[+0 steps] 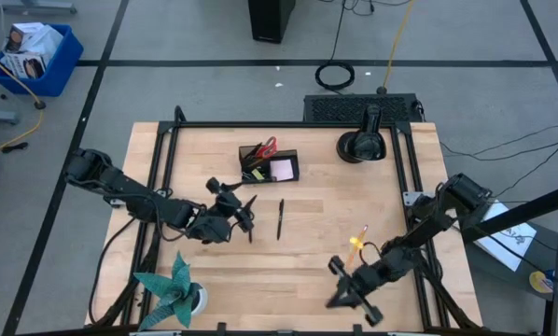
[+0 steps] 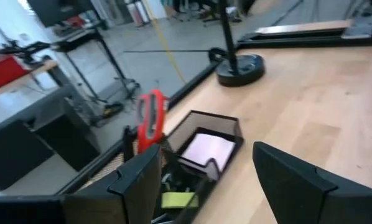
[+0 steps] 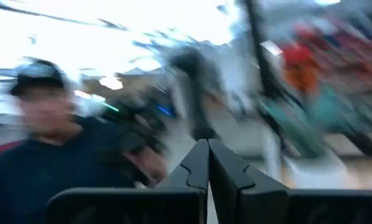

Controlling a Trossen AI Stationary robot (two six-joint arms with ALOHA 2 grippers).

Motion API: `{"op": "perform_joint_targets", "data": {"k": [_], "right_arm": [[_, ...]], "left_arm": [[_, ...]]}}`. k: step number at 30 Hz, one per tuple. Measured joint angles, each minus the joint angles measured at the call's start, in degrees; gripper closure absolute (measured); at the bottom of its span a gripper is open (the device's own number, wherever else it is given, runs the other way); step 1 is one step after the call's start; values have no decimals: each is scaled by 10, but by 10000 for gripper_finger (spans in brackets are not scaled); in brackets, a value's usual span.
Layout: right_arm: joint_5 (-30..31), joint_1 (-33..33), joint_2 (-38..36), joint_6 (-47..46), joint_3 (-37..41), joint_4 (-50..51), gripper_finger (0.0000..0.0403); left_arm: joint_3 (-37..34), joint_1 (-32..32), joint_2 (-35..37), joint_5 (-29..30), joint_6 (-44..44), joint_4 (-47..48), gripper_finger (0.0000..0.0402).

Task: Pick and place office supplies into organizer
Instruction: Put the orange pencil into the black desk organizer

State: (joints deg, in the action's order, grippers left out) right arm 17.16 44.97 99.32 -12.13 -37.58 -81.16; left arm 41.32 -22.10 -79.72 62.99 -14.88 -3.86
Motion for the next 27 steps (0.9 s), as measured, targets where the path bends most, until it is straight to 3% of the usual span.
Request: {"op": "perform_joint_targets", "data": {"k": [2, 3, 9, 15, 22, 25, 27], "right_arm": [[-34, 0, 9, 42, -12, -45, 403], [-8, 0, 9, 54, -14, -43, 403], [437, 12, 2, 33, -13, 55, 403], [716, 14, 2, 21, -13, 93, 403], [725, -8, -2, 1, -4, 123, 403], [685, -10, -2, -24, -4, 146, 403], [712, 0, -2, -74, -4, 172, 403]], "left_arm": [[0, 4, 0, -19, 1, -3, 144], [0, 7, 0, -26, 1, -2, 144], [0, 9, 0, -51, 2, -1, 144], [0, 8, 0, -60, 2, 0, 144], [0, 8, 0, -62, -4, -2, 144], [0, 8, 0, -62, -4, -2, 144], [0, 8, 0, -62, -5, -1, 144]]}}
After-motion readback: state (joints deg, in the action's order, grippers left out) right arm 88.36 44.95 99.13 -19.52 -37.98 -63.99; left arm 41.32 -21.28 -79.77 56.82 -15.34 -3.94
